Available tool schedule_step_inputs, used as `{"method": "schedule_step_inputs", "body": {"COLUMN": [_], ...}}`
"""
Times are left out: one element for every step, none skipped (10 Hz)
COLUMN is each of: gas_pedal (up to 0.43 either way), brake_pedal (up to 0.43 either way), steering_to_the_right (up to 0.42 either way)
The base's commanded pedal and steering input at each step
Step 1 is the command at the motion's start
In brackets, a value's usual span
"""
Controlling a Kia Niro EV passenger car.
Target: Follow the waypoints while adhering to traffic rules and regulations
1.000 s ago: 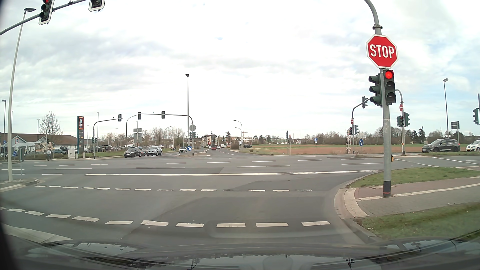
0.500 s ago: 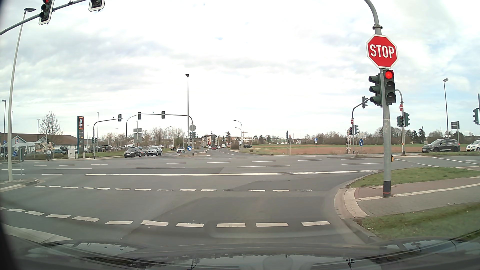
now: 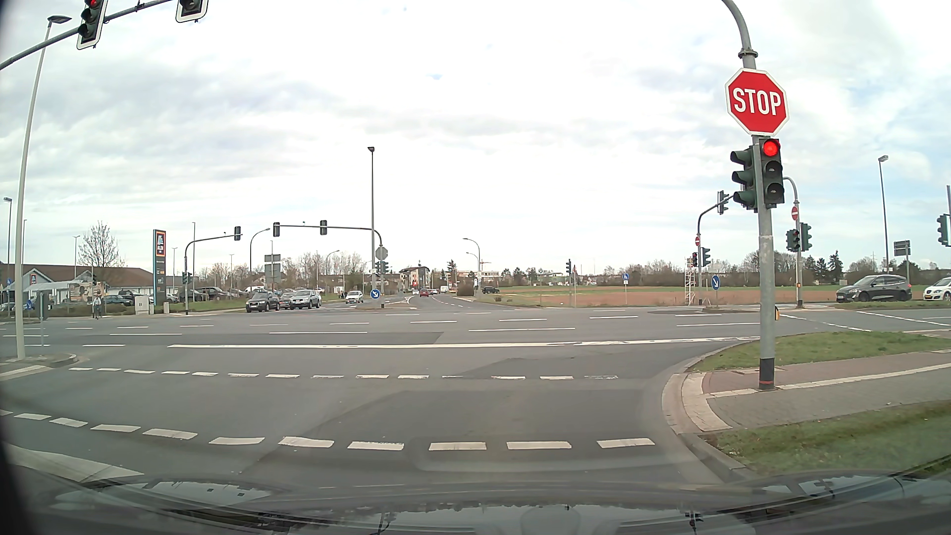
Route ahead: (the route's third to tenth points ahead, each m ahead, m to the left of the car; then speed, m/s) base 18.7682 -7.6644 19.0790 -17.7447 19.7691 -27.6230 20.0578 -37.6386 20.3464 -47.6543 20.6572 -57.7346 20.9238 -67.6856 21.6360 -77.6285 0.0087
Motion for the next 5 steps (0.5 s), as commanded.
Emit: {"method": "schedule_step_inputs", "body": {"gas_pedal": [0.0,0.0,0.0,0.0,0.0], "brake_pedal": [0.293,0.293,0.287,0.293,0.287], "steering_to_the_right": [-0.001,-0.001,-0.001,0.0,-0.001]}}
